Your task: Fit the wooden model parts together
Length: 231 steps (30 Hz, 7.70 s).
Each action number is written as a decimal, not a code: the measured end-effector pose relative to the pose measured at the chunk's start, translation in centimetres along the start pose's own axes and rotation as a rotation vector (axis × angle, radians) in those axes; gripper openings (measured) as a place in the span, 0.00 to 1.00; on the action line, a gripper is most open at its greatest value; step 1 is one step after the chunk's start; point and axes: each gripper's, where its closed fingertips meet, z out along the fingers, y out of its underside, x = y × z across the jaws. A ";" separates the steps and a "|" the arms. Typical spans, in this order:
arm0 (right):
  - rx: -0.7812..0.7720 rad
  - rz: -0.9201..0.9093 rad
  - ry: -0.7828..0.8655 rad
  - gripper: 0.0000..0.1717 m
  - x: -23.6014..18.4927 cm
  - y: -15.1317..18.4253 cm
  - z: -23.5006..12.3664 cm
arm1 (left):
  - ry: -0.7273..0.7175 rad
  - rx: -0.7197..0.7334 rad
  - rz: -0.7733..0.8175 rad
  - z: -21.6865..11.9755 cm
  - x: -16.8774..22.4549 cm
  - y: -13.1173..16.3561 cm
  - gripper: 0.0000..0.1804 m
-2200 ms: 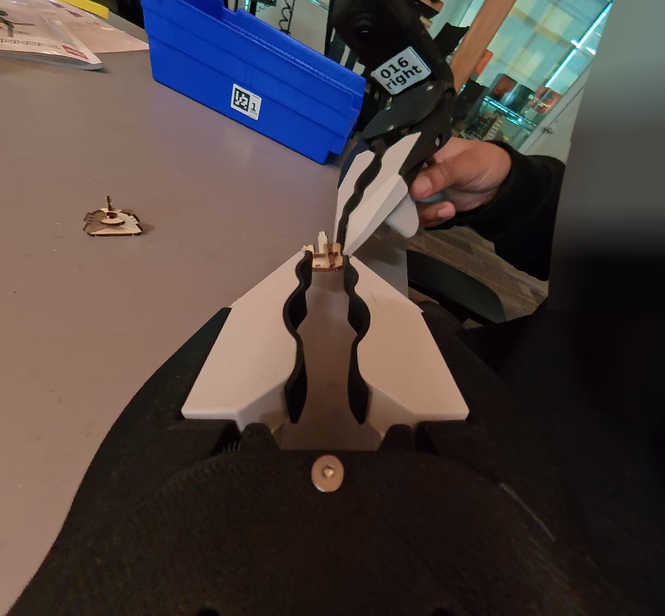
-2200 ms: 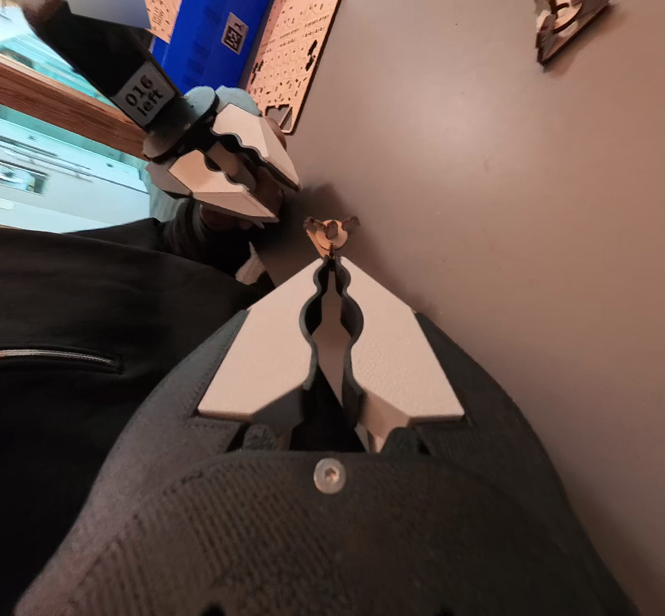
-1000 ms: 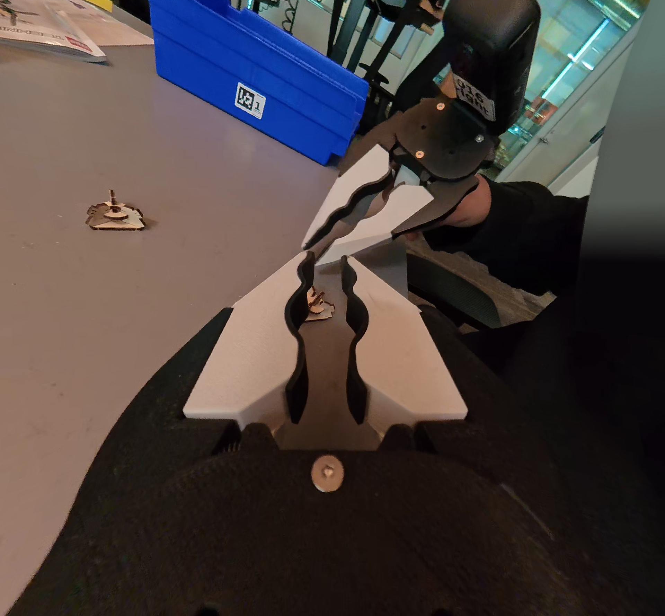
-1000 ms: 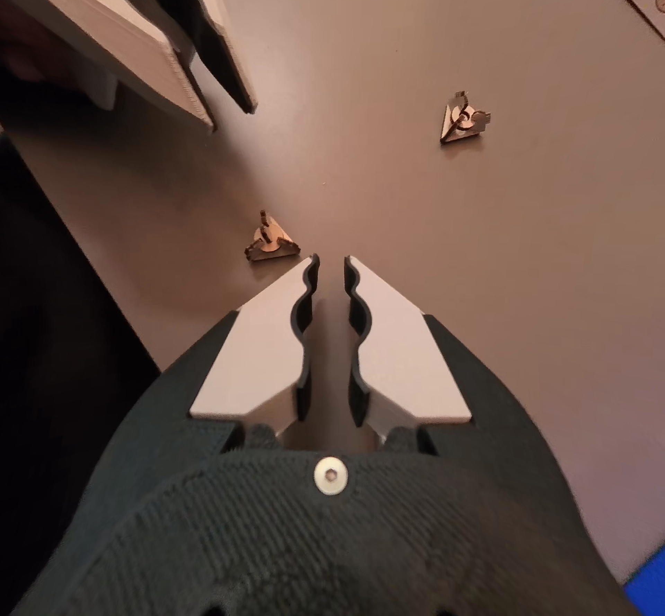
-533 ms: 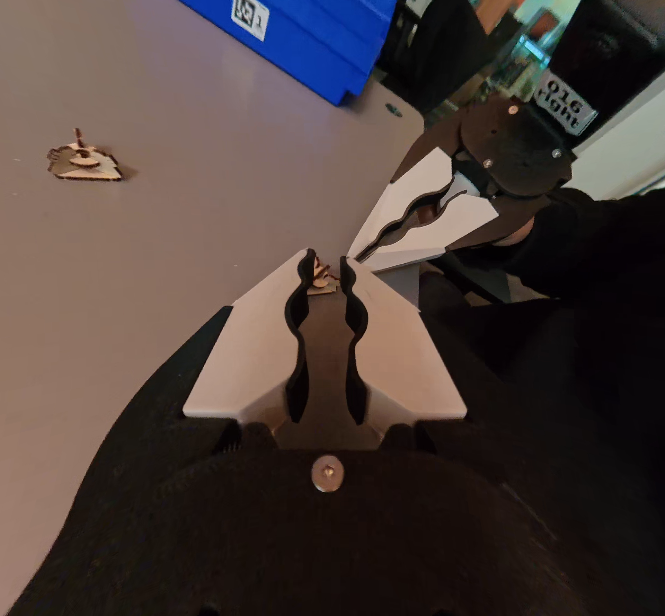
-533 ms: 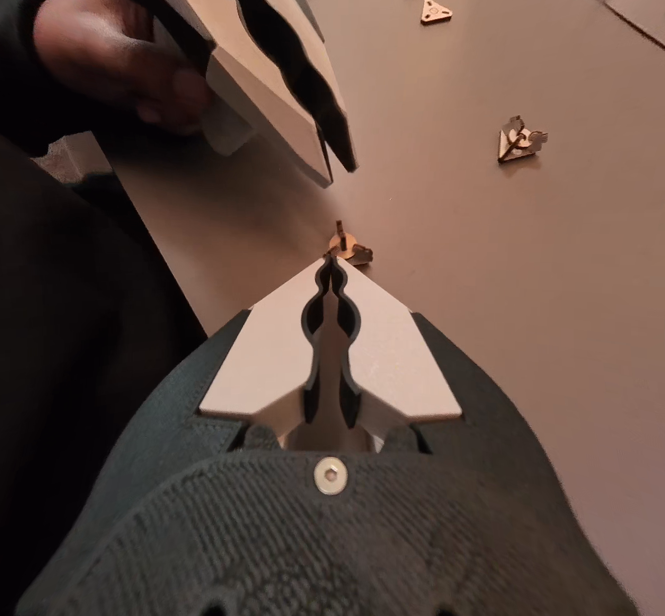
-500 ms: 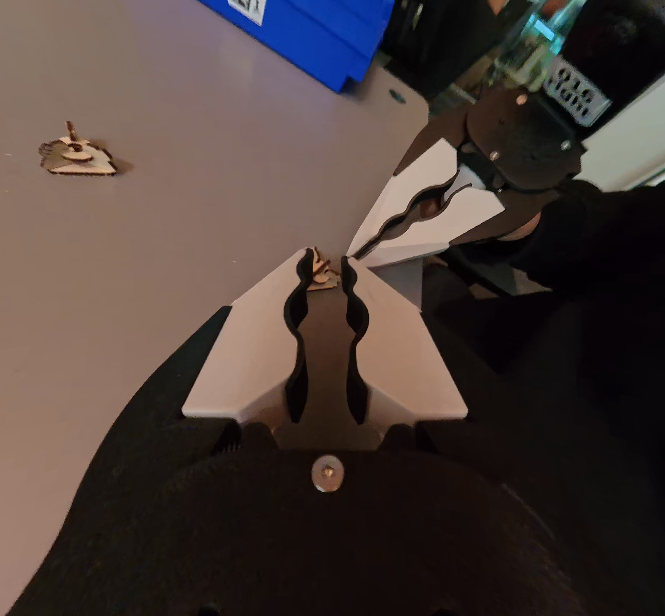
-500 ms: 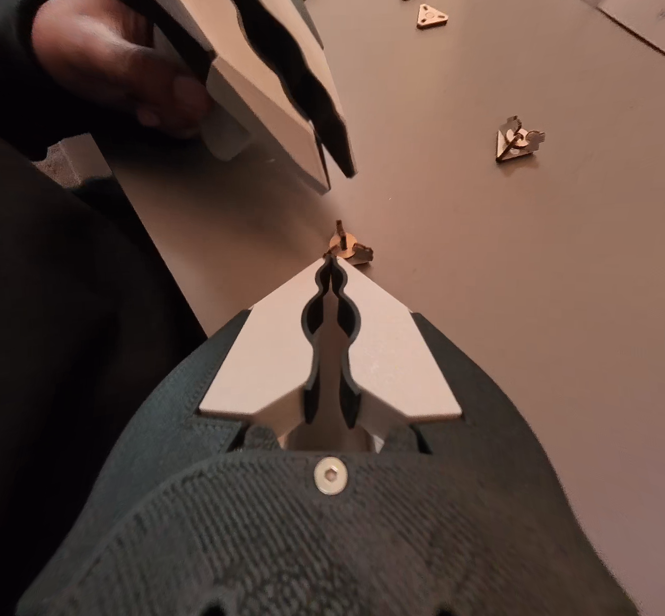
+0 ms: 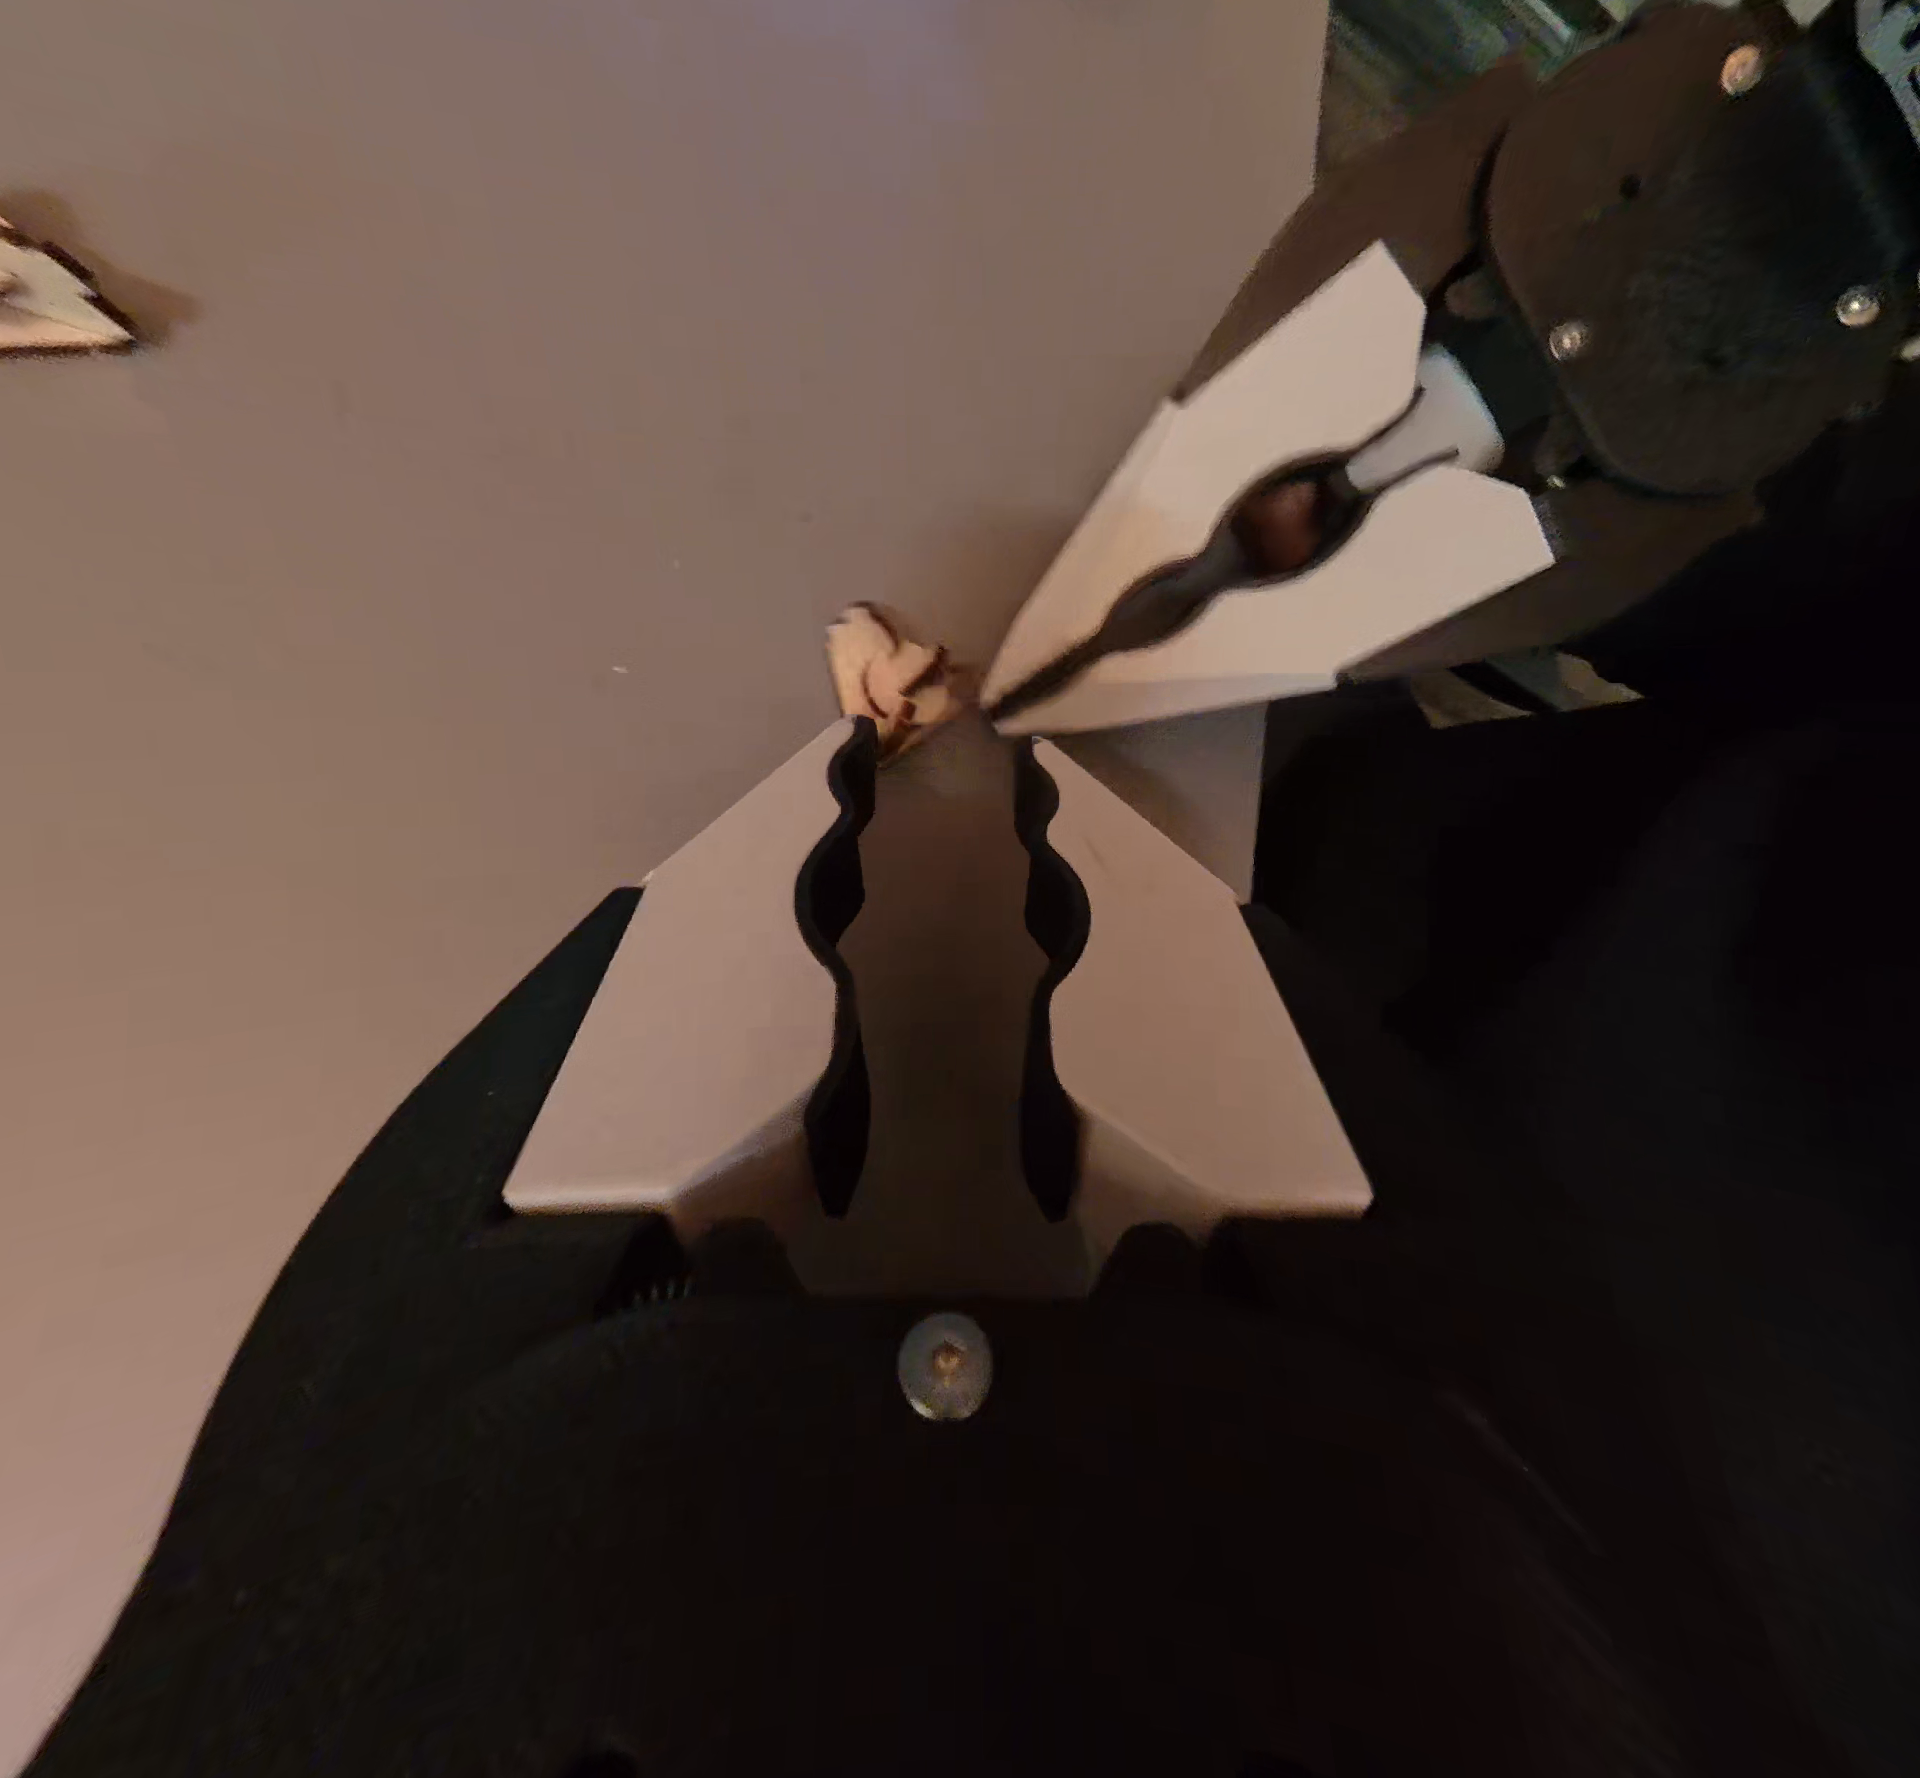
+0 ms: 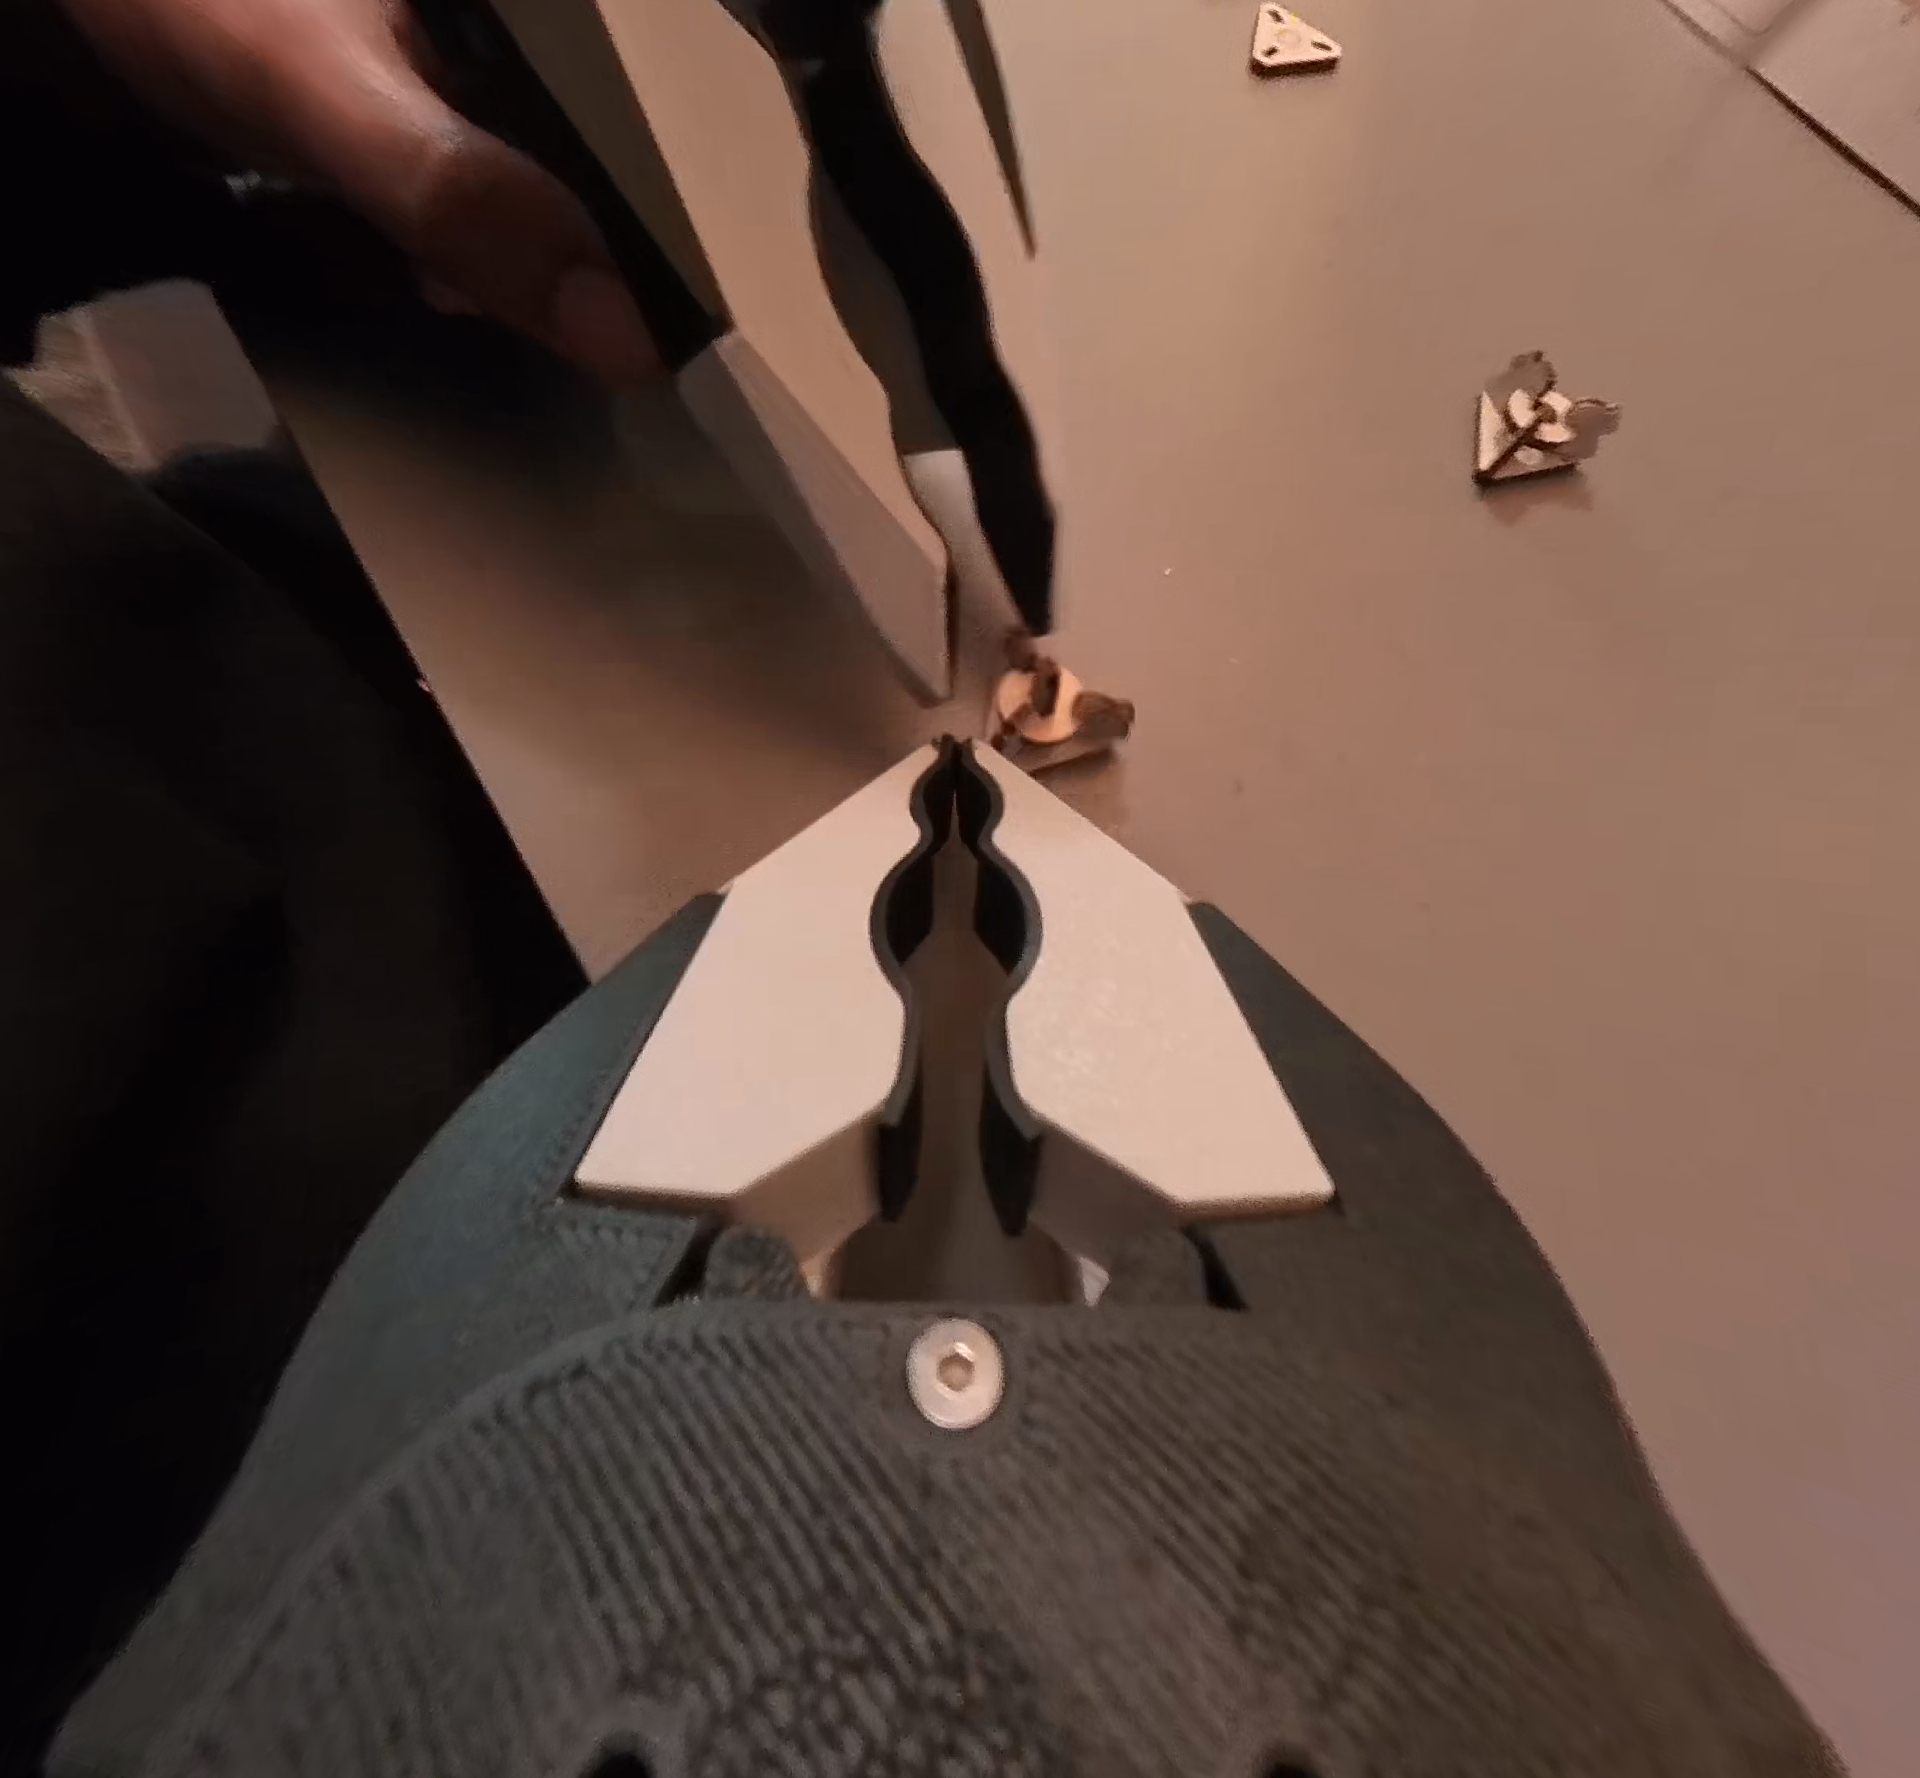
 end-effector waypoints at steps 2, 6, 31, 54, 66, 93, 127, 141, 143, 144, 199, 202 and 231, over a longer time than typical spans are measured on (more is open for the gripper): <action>-0.018 -0.003 0.047 0.00 1.0 0.3 -0.3 | 0.053 -0.040 -0.008 0.4 1.0 0.7 0.14; -0.019 0.040 0.032 0.00 1.6 0.8 -1.1 | 0.060 -0.053 0.017 0.6 1.8 1.0 0.15; 0.048 0.025 0.002 0.00 2.7 -0.6 -0.7 | -0.163 -0.004 0.017 0.9 -1.3 -0.5 0.18; 0.214 0.037 0.036 0.00 2.4 -3.2 -1.3 | -0.256 0.001 0.056 0.1 -1.2 0.3 0.02; 0.132 0.041 0.015 0.00 2.0 -2.4 -0.6 | -0.252 -0.002 0.045 0.1 -1.3 0.3 0.02; 0.101 0.033 0.046 0.00 2.3 -2.8 -1.1 | -0.285 -0.009 0.074 0.3 -1.4 0.2 0.02; -0.031 0.150 -0.023 0.02 1.7 0.4 0.1 | -0.294 -0.024 0.105 0.5 -1.2 0.2 0.01; 0.133 0.804 -0.413 0.01 2.1 -1.7 -2.0 | -0.145 0.240 0.128 -1.9 0.6 -2.8 0.11; 0.138 0.855 -0.463 0.01 1.9 -1.8 -2.2 | -0.147 0.232 0.139 -1.8 0.7 -2.8 0.11; 0.140 0.873 -0.483 0.01 1.8 -1.8 -2.3 | -0.149 0.228 0.147 -1.7 0.8 -2.7 0.11; 0.255 0.874 -0.794 0.19 -0.4 -5.8 -5.6 | 0.043 0.446 0.143 -4.0 2.8 -4.7 0.04; 0.285 0.759 -0.670 0.19 0.2 -5.8 -4.8 | 0.068 0.477 0.041 -4.5 1.8 -4.9 0.03; 0.836 -0.627 0.254 0.03 -1.3 -11.3 -7.8 | 0.903 0.697 -0.397 -9.9 5.3 -7.1 0.02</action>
